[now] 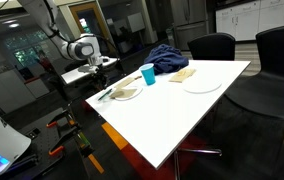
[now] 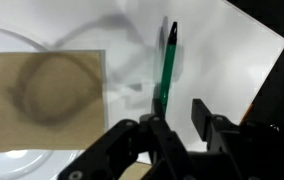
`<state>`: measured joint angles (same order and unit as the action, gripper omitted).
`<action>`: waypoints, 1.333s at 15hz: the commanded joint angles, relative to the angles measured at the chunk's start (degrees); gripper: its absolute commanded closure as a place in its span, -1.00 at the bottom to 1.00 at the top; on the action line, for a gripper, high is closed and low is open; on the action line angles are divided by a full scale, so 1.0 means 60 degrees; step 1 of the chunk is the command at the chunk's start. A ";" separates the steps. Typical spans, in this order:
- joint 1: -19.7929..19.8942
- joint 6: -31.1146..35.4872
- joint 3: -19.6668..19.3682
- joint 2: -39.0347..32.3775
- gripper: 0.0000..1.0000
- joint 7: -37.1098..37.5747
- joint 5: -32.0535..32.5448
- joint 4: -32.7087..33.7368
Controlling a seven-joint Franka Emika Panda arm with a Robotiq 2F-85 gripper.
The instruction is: Remove the pen from the cup and put it on the table
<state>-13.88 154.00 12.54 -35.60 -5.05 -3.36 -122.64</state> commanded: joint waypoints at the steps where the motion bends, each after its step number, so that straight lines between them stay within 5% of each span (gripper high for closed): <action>1: -0.0207 -0.0204 -0.0148 0.0003 -0.35 0.0445 0.0268 0.0199; 6: -0.0015 -0.0005 0.0020 0.0558 -1.00 0.0311 0.0121 -0.0062; 20: 0.0804 0.0671 0.0334 0.4166 -1.00 -0.0032 -0.0958 -0.1813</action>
<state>-10.88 155.98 12.91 -17.23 -5.07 -5.91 -128.31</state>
